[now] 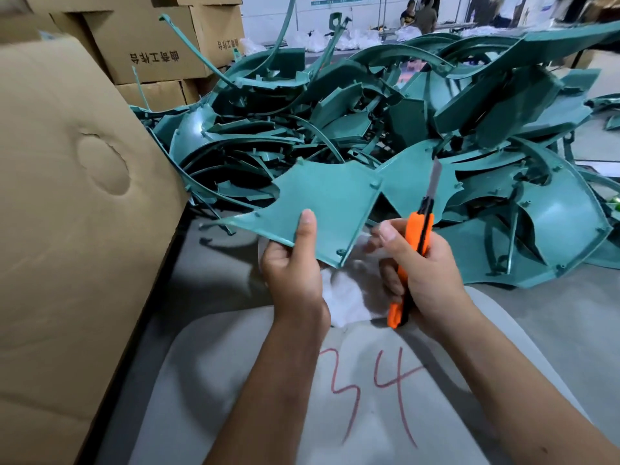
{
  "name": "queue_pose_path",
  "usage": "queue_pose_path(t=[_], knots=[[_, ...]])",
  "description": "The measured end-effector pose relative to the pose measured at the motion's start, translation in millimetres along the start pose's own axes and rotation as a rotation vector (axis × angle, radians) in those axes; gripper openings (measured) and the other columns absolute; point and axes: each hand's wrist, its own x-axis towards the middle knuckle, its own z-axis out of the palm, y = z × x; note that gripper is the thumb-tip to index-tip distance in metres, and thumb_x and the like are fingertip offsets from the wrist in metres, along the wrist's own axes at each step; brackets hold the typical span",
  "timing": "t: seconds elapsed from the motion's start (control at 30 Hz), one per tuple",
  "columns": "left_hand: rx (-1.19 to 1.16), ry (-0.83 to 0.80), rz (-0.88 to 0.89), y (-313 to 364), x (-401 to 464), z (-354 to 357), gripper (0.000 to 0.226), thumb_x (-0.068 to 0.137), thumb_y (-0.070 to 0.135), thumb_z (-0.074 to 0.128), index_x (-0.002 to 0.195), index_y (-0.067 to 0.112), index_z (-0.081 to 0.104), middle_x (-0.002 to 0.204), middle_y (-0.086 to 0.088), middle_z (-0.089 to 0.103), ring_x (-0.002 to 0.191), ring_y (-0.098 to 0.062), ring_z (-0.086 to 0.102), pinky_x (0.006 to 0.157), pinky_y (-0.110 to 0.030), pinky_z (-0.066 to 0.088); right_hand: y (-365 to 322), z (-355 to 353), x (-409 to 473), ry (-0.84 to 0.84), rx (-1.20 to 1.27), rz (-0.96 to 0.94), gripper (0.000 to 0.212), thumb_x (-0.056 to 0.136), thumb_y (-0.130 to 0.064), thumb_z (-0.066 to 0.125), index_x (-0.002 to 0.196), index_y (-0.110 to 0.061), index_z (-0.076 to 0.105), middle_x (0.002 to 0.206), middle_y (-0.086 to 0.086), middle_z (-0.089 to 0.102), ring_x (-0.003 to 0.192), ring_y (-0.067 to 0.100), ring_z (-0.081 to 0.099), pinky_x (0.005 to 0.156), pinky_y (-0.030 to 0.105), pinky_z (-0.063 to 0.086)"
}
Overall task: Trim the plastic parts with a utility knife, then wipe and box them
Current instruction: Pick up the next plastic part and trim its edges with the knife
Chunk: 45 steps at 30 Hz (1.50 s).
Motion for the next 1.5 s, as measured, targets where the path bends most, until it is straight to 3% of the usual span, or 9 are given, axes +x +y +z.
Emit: queue_pose_path(t=[0.13,0.23,0.47,0.6,0.8,0.97,1.2,1.33,1.5], knots=[[0.103,-0.138,-0.012,-8,-10,1,0.016,0.098,0.017,0.065,0.110,0.012,0.075,0.120,-0.013,0.075,0.117,-0.036,0.068,0.105,-0.057,0.051,2,2,-1,-0.116,0.075,0.097,0.042,0.082,-0.039,0.084,0.062,-0.021,0.052,0.045,0.006,0.039,0.034,0.016,0.033,0.040,0.021,0.034],[0.135,-0.293,-0.065,-2,-11,-3,0.046,0.093,0.042,0.065,0.123,0.008,0.067,0.124,-0.015,0.073,0.117,-0.034,0.069,0.100,-0.051,0.056,-1,0,1,0.015,0.174,0.125,0.033,0.087,-0.027,0.080,0.073,-0.015,0.052,0.049,0.003,0.039,0.037,0.015,0.033,0.039,0.023,0.032],[-0.442,-0.387,-0.452,48,29,-47,0.103,0.083,0.084,0.047,0.144,0.001,0.050,0.139,-0.029,0.059,0.112,-0.039,0.068,0.089,-0.049,0.059,-15,-23,14,0.334,0.383,0.133,0.022,0.100,-0.014,0.063,0.082,-0.013,0.052,0.049,0.000,0.043,0.035,0.013,0.033,0.038,0.021,0.027],[-0.112,-0.822,-0.592,63,41,-71,0.110,0.083,0.089,0.041,0.143,-0.002,0.054,0.133,-0.024,0.063,0.093,-0.030,0.073,0.070,-0.032,0.064,-20,-40,15,0.282,0.294,0.151,0.024,0.100,-0.014,0.062,0.078,-0.011,0.052,0.049,0.004,0.037,0.035,0.016,0.031,0.041,0.024,0.026],[0.542,-1.216,-0.580,49,21,-54,0.064,0.084,0.055,0.076,0.126,0.007,0.067,0.099,-0.017,0.075,0.064,-0.020,0.071,0.053,-0.024,0.055,-15,-50,14,0.126,0.168,0.228,0.026,0.098,-0.020,0.066,0.081,-0.007,0.051,0.048,0.006,0.036,0.038,0.016,0.029,0.044,0.026,0.024],[0.656,-1.043,-0.415,38,6,-39,0.013,0.091,0.030,0.071,0.093,0.018,0.076,0.064,-0.004,0.062,0.037,-0.009,0.039,0.035,-0.013,0.030,-16,-44,18,0.261,0.294,0.216,0.054,0.095,-0.070,0.054,0.092,-0.017,0.063,0.060,0.007,0.051,0.043,0.020,0.038,0.045,0.027,0.034],[0.330,-0.597,-0.452,32,5,-28,0.038,0.101,0.041,0.047,0.083,0.007,0.051,0.051,-0.004,0.041,0.027,-0.006,0.023,0.033,-0.014,0.015,-1,-29,10,0.424,-1.010,-0.294,0.035,0.110,-0.039,0.045,0.082,-0.018,0.042,0.056,-0.003,0.046,0.048,0.022,0.044,0.048,0.036,0.029],[0.347,-0.638,-0.454,28,-1,-24,0.039,0.109,0.035,0.040,0.085,0.005,0.047,0.049,-0.003,0.040,0.027,-0.006,0.023,0.035,-0.016,0.013,4,-14,6,0.438,-1.114,-0.336,0.030,0.109,-0.033,0.049,0.085,-0.018,0.040,0.056,-0.012,0.033,0.046,0.018,0.032,0.049,0.032,0.018],[0.336,-0.624,-0.446,28,-5,-22,0.041,0.109,0.034,0.038,0.083,0.005,0.048,0.048,-0.004,0.041,0.026,-0.007,0.024,0.034,-0.013,0.016,1,-16,5,0.380,-1.042,-0.311,0.033,0.108,-0.037,0.044,0.082,-0.018,0.039,0.056,0.000,0.042,0.053,0.036,0.045,0.053,0.041,0.034]])
